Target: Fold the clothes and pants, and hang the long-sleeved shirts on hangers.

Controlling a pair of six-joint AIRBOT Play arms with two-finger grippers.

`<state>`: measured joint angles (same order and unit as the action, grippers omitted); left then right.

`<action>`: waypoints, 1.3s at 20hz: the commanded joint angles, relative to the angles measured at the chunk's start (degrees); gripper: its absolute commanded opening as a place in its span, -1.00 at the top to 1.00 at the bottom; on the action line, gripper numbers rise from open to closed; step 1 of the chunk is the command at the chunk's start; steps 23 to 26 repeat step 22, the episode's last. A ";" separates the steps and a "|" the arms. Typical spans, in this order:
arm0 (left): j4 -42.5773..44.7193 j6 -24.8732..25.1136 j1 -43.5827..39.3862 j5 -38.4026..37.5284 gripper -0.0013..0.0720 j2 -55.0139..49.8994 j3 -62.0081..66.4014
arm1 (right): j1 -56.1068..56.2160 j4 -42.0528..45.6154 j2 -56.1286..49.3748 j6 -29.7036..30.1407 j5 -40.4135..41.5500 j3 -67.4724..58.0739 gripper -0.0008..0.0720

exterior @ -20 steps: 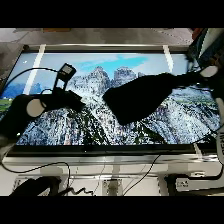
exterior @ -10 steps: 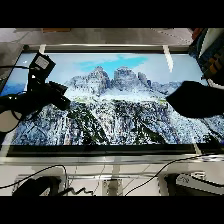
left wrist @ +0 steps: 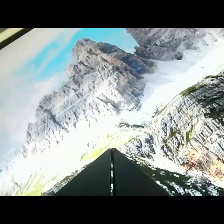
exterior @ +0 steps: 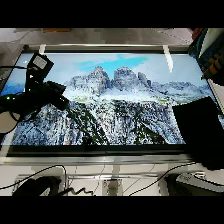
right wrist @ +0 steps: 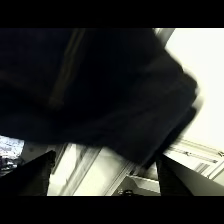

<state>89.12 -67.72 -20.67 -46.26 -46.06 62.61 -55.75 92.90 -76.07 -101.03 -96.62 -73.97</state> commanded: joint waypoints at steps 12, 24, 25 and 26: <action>0.02 -0.02 0.04 0.02 0.92 0.04 0.00 | 18.53 -26.73 5.92 9.29 9.60 -15.13 0.86; 0.02 0.00 0.04 0.02 0.92 0.04 0.00 | 61.20 9.27 8.98 8.13 10.67 -16.41 0.86; 0.02 0.00 0.04 0.02 0.92 0.04 0.00 | 61.20 9.27 8.98 8.13 10.67 -16.41 0.86; 0.02 0.00 0.04 0.02 0.92 0.04 0.00 | 61.20 9.27 8.98 8.13 10.67 -16.41 0.86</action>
